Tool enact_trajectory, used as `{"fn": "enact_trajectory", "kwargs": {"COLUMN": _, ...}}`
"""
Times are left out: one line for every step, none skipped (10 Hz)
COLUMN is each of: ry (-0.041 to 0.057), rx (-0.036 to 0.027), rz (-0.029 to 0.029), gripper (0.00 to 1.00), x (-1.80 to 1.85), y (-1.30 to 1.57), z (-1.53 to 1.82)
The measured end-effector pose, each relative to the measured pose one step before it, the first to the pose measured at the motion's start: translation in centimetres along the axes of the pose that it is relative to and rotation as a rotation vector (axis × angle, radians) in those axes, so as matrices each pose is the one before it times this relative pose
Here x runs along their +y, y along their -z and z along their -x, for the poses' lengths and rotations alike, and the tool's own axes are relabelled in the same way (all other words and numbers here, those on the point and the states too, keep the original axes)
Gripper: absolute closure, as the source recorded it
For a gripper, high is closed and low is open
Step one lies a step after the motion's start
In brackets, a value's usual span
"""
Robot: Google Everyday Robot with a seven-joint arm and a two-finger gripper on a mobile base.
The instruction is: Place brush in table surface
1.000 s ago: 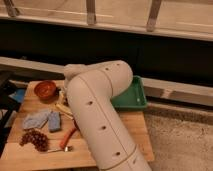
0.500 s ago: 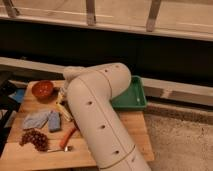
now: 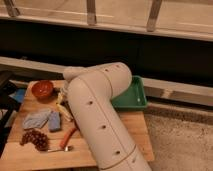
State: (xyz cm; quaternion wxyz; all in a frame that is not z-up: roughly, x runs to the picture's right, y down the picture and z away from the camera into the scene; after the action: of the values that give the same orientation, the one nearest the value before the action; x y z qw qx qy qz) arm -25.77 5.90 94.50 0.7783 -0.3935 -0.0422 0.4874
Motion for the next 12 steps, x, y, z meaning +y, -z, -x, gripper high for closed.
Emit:
{"fn": "enact_trajectory", "kwargs": {"ry": 0.00976, "rx": -0.02354, "rz": -0.01382, "gripper": 1.00, "x": 0.170, "y": 1.298, "z": 0.517}}
{"fn": "enact_trajectory", "kwargs": {"ry": 0.00773, "rx": -0.02454, "rz": -0.01311, "gripper": 1.00, "x": 0.244, "y": 1.874, "z": 0.664}}
{"fn": "enact_trajectory", "kwargs": {"ry": 0.00885, "rx": -0.02439, "rz": -0.01290, "gripper": 1.00, "x": 0.313, "y": 2.112, "z": 0.850}}
{"fn": "enact_trajectory", "kwargs": {"ry": 0.01146, "rx": -0.02376, "rz": -0.01499, "gripper": 1.00, "x": 0.401, "y": 2.316, "z": 0.970}}
{"fn": "enact_trajectory", "kwargs": {"ry": 0.01119, "rx": -0.02114, "rz": -0.01500, "gripper": 1.00, "x": 0.315, "y": 1.950, "z": 0.900}}
{"fn": "enact_trajectory", "kwargs": {"ry": 0.01024, "rx": -0.01862, "rz": -0.01562, "gripper": 1.00, "x": 0.159, "y": 1.573, "z": 0.727}}
{"fn": "enact_trajectory", "kwargs": {"ry": 0.00690, "rx": -0.01847, "rz": -0.01709, "gripper": 1.00, "x": -0.195, "y": 1.424, "z": 0.482}}
{"fn": "enact_trajectory", "kwargs": {"ry": 0.00226, "rx": -0.01051, "rz": -0.01270, "gripper": 1.00, "x": -0.304, "y": 0.861, "z": 0.181}}
{"fn": "enact_trajectory", "kwargs": {"ry": 0.00031, "rx": -0.00906, "rz": -0.01489, "gripper": 1.00, "x": -0.420, "y": 0.762, "z": -0.034}}
{"fn": "enact_trajectory", "kwargs": {"ry": -0.00152, "rx": -0.00391, "rz": -0.00862, "gripper": 1.00, "x": -0.218, "y": 0.441, "z": -0.141}}
{"fn": "enact_trajectory", "kwargs": {"ry": -0.00112, "rx": 0.00067, "rz": -0.00339, "gripper": 1.00, "x": -0.081, "y": -0.005, "z": -0.190}}
{"fn": "enact_trajectory", "kwargs": {"ry": -0.00306, "rx": -0.00129, "rz": -0.00230, "gripper": 1.00, "x": -0.114, "y": 0.072, "z": -0.167}}
